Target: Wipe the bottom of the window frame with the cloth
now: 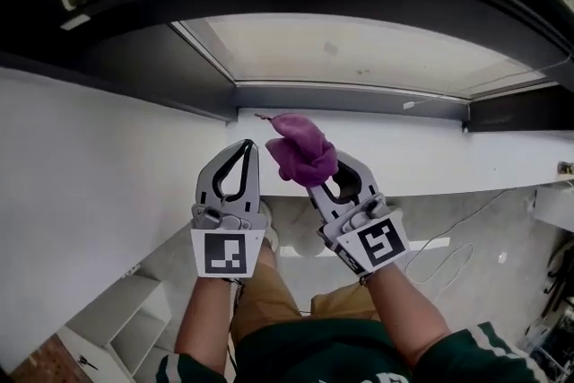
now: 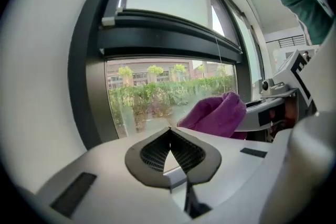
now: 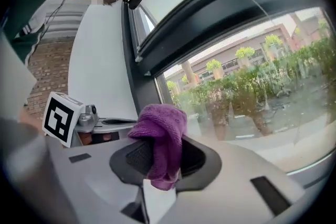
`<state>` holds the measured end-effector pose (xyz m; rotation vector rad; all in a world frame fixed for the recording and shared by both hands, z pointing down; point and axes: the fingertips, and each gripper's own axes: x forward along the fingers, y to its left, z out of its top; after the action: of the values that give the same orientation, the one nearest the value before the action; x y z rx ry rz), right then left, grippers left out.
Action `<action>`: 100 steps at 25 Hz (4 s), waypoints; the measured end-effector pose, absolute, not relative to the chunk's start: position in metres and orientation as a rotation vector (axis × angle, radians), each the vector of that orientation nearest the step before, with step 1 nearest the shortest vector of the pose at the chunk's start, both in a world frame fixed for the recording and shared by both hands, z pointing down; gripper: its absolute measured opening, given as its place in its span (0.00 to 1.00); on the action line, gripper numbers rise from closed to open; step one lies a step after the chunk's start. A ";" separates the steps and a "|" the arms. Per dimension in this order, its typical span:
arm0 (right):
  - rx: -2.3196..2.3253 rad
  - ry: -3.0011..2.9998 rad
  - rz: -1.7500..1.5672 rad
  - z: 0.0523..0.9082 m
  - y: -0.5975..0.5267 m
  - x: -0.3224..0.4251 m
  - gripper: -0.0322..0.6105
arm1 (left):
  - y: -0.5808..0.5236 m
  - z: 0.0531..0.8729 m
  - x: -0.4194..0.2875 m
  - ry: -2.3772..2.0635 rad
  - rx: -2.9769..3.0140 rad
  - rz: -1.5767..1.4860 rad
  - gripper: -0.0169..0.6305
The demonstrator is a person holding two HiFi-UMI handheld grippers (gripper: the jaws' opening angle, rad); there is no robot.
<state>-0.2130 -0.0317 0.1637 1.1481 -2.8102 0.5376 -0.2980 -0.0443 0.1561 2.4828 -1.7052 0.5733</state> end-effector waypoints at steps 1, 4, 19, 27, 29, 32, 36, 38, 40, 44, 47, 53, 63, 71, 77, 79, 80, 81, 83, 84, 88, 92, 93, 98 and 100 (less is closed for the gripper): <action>1.130 -2.800 0.559 0.179 -0.033 -0.220 0.21 | -0.045 0.170 -0.302 -1.709 2.477 0.583 0.04; 1.086 -2.828 0.643 0.221 -0.038 -0.239 0.21 | -0.043 0.215 -0.314 -1.720 2.413 0.591 0.04; 0.991 -2.746 0.775 0.378 -0.066 -0.316 0.21 | -0.077 0.349 -0.371 -1.729 2.294 0.485 0.04; 0.965 -2.700 0.745 0.435 -0.087 -0.338 0.21 | -0.086 0.394 -0.377 -1.691 2.251 0.479 0.04; 0.969 -2.666 0.718 0.453 -0.091 -0.337 0.21 | -0.088 0.400 -0.376 -1.685 2.248 0.474 0.04; 0.968 -2.632 0.723 0.474 -0.097 -0.342 0.21 | -0.090 0.409 -0.382 -1.681 2.235 0.484 0.04; 0.931 -2.581 0.752 0.499 -0.097 -0.348 0.21 | -0.089 0.424 -0.383 -1.669 2.231 0.534 0.04; 0.914 -2.566 0.765 0.508 -0.095 -0.352 0.21 | -0.088 0.430 -0.383 -1.666 2.230 0.556 0.04; 0.907 -2.556 0.766 0.513 -0.097 -0.355 0.21 | -0.089 0.434 -0.384 -1.666 2.221 0.557 0.04; 0.903 -2.541 0.720 0.518 -0.101 -0.363 0.21 | -0.093 0.439 -0.388 -1.674 2.206 0.569 0.04; 0.902 -2.505 0.702 0.528 -0.100 -0.364 0.21 | -0.094 0.447 -0.386 -1.679 2.197 0.573 0.04; 0.901 -2.447 0.683 0.543 -0.098 -0.358 0.21 | -0.096 0.459 -0.379 -1.673 2.195 0.574 0.04; 0.943 -2.418 0.685 0.545 -0.100 -0.337 0.21 | -0.098 0.457 -0.373 -1.679 2.194 0.591 0.04; 0.974 -2.379 0.677 0.546 -0.098 -0.309 0.21 | -0.094 0.452 -0.354 -1.660 2.215 0.609 0.04; 1.001 -2.358 0.662 0.547 -0.098 -0.289 0.21 | -0.092 0.445 -0.338 -1.649 2.247 0.626 0.04; 1.011 -2.351 0.664 0.548 -0.098 -0.278 0.21 | -0.090 0.444 -0.330 -1.636 2.256 0.640 0.04; 1.017 -2.345 0.670 0.550 -0.097 -0.272 0.21 | -0.089 0.445 -0.324 -1.629 2.258 0.648 0.04; 1.023 -2.339 0.676 0.552 -0.097 -0.265 0.21 | -0.088 0.447 -0.319 -1.624 2.258 0.655 0.04; 1.033 -2.328 0.681 0.554 -0.098 -0.252 0.21 | -0.089 0.449 -0.309 -1.616 2.258 0.660 0.04; 1.038 -2.324 0.683 0.554 -0.098 -0.246 0.21 | -0.089 0.449 -0.305 -1.613 2.258 0.659 0.04; 1.060 -2.300 0.692 0.557 -0.098 -0.223 0.21 | -0.089 0.448 -0.282 -1.580 2.272 0.649 0.04; 1.093 -2.280 0.701 0.558 -0.098 -0.200 0.21 | -0.089 0.448 -0.261 -1.554 2.294 0.650 0.04; 1.098 -2.277 0.703 0.558 -0.097 -0.195 0.21 | -0.089 0.448 -0.256 -1.548 2.299 0.656 0.04; 1.118 -2.261 0.712 0.559 -0.096 -0.171 0.21 | -0.088 0.448 -0.230 -1.517 2.330 0.691 0.04; 1.122 -2.254 0.715 0.560 -0.095 -0.162 0.21 | -0.087 0.446 -0.220 -1.510 2.332 0.688 0.04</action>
<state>-0.1617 -0.0945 0.5595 1.1221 -2.2540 0.7151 -0.2203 -0.0873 0.4465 2.3316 -1.5105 0.6876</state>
